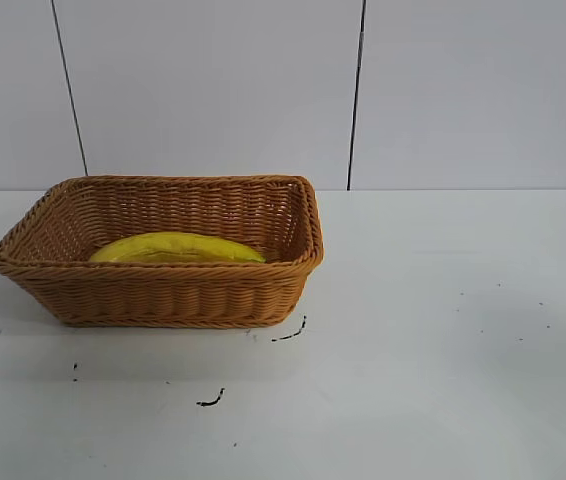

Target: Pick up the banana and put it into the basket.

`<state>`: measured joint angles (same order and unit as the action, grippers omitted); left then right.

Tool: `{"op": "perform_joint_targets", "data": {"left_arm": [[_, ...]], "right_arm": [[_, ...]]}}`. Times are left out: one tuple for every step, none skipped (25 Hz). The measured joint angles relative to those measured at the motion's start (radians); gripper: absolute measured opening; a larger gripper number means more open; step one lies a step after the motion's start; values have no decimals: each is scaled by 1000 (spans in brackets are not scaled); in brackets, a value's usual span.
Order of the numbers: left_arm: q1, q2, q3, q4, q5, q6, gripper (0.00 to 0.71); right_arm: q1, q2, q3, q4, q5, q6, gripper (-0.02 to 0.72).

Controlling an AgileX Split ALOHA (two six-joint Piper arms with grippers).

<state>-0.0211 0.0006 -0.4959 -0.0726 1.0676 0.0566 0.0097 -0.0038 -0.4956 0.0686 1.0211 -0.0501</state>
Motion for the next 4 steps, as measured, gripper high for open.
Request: {"op": "perform_joint_targets", "data": {"left_arm": [[0,0,0,0,0,0,690],[0,0,0,0,0,0,690],[0,0,0,0,0,0,690],[0,0,0,0,0,0,690]], "right_arm": [[0,0,0,0,0,0,618],[0,0,0,0,0,0,618],[0,0,0,1,0,0,618],[0,0,0,1,0,0,618]]}}
